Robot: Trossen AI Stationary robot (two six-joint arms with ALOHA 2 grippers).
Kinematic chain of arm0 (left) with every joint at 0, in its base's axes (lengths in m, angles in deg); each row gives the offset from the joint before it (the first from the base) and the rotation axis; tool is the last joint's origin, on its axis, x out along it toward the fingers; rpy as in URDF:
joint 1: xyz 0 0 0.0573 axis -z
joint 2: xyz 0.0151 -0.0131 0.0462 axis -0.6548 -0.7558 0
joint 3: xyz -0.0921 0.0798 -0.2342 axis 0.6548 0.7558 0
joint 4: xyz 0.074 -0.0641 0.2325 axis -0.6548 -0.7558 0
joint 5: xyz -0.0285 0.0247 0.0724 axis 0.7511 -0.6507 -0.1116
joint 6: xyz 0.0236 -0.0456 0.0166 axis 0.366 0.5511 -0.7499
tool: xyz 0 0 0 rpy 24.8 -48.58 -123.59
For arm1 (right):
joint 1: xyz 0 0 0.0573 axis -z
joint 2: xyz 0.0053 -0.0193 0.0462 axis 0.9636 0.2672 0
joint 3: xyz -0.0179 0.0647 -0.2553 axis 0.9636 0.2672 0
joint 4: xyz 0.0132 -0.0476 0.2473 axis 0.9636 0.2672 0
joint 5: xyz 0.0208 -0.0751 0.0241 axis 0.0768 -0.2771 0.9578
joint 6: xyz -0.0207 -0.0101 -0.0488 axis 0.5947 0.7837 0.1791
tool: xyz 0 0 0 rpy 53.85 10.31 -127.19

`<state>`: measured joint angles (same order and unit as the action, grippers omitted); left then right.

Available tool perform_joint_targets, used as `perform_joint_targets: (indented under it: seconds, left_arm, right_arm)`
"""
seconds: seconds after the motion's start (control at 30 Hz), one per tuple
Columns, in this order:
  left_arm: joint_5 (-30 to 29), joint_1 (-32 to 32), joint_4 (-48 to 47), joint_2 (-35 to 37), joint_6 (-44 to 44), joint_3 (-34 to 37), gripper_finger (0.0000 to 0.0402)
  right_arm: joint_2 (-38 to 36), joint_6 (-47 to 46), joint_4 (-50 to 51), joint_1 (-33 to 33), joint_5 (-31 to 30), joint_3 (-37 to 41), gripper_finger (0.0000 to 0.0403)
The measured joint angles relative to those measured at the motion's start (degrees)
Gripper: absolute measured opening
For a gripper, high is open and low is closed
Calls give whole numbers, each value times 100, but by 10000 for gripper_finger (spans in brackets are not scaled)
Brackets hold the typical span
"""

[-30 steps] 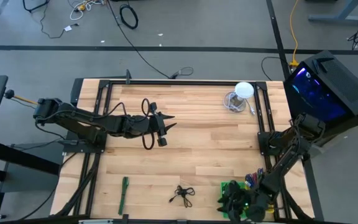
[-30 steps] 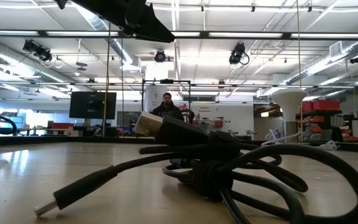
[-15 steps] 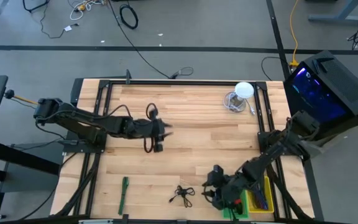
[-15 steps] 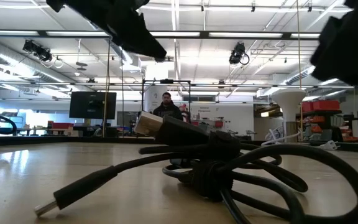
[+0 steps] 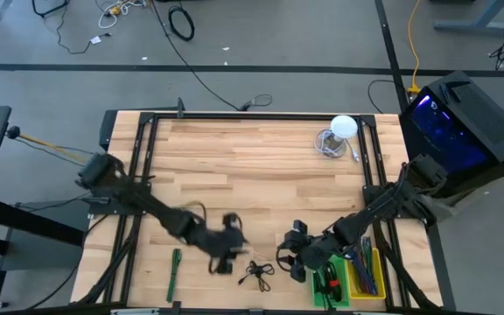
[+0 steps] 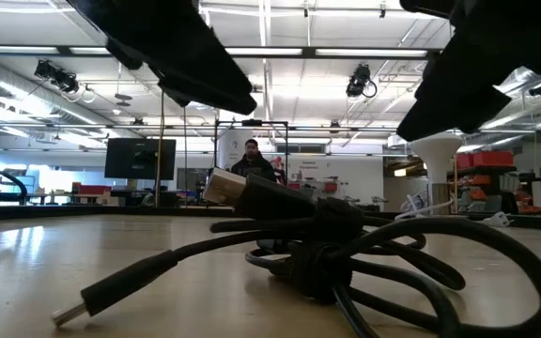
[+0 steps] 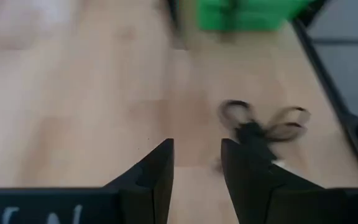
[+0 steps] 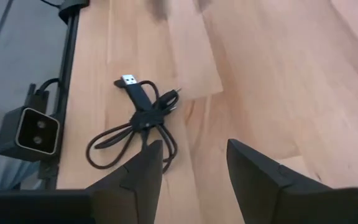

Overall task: Pick & Place USB Port
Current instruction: Put the black charger cable into the green basket

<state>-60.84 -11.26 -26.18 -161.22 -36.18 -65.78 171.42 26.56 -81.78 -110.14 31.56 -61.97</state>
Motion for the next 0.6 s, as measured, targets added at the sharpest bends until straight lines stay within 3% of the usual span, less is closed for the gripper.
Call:
perform_joint_targets:
  seconds: [0.2,0.33,0.6]
  left_arm:
    - [78,396,-1745,-1182,412,-1721,137]
    - [223,503,-2194,-1605,418,-2595,137]
    - [484,551,-3041,-2149,1159,-3140,137]
  right_arm:
    - [0,61,78,61,3,0,180]
    - [0,88,158,59,1,0,180]
    - [0,91,167,55,11,0,180]
